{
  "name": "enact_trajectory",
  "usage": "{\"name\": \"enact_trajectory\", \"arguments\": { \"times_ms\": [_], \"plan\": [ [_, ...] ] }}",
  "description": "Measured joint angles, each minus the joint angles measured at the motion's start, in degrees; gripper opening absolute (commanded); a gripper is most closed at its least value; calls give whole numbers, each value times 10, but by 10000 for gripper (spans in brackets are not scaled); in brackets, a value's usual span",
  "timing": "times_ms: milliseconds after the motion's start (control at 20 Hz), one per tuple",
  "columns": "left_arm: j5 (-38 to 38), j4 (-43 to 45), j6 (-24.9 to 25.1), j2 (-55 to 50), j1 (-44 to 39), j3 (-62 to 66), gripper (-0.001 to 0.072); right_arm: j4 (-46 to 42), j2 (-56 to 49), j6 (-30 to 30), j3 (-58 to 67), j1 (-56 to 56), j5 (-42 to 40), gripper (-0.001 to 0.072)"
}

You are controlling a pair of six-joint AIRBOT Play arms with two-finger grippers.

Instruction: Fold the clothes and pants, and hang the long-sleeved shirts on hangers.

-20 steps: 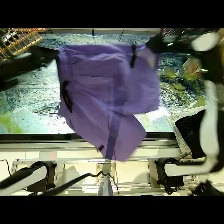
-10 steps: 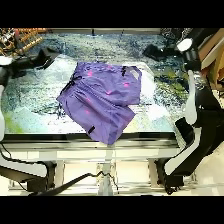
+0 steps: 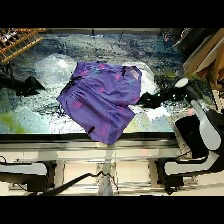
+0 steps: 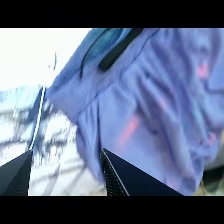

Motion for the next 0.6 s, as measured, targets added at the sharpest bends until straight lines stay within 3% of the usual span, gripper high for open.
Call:
{"name": "enact_trajectory", "arguments": {
  "times_ms": [100, 150, 200, 250, 400, 550, 600],
  "plan": [
    [-10, 1, -4, 7, -2, -9, 420, 42, 1, -23, -35, 9, -45, 546],
    [-11, -4, -4, 9, -3, -12, 420, 56, -4, -30, -38, 15, -70, 401],
    [-14, -10, -4, 11, -5, -15, 420, 67, -12, -35, -35, 21, -93, 110],
    [-16, -18, -3, 12, -7, -16, 420, 74, -23, -39, -26, 28, -110, 15],
    [-10, -32, 1, 13, -18, -18, 420, 71, -61, -37, 49, 46, -164, 12],
    [0, -38, 2, 13, -36, -19, 447, -30, -109, 43, 189, 44, -218, 15],
    [5, -40, 2, 12, -45, -20, 509, -59, -129, 66, 240, 42, -225, 20]
  ]
}}
